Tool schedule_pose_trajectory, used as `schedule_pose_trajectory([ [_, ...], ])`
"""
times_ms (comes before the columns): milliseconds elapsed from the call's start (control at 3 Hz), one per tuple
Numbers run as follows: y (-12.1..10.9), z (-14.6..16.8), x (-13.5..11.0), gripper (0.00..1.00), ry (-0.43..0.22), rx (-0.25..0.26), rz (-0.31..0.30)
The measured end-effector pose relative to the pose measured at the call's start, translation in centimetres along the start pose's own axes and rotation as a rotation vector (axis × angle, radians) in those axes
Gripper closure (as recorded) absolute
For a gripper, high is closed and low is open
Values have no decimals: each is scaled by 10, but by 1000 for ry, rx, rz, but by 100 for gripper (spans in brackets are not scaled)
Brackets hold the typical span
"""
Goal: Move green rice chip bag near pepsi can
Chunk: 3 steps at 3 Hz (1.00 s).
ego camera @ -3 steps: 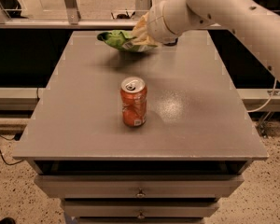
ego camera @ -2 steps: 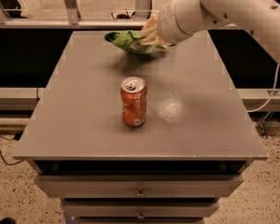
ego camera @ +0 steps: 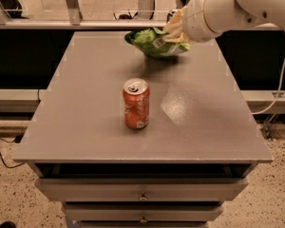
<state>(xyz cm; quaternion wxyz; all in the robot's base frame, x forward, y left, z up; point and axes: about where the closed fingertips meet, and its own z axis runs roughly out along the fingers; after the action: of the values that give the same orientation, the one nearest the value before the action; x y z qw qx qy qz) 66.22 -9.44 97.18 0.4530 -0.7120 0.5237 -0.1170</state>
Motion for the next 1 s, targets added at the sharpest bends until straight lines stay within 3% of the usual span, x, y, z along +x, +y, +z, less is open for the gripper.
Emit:
schedule_pose_trajectory([
  [1000,2,-54,54,100,152,72,33],
])
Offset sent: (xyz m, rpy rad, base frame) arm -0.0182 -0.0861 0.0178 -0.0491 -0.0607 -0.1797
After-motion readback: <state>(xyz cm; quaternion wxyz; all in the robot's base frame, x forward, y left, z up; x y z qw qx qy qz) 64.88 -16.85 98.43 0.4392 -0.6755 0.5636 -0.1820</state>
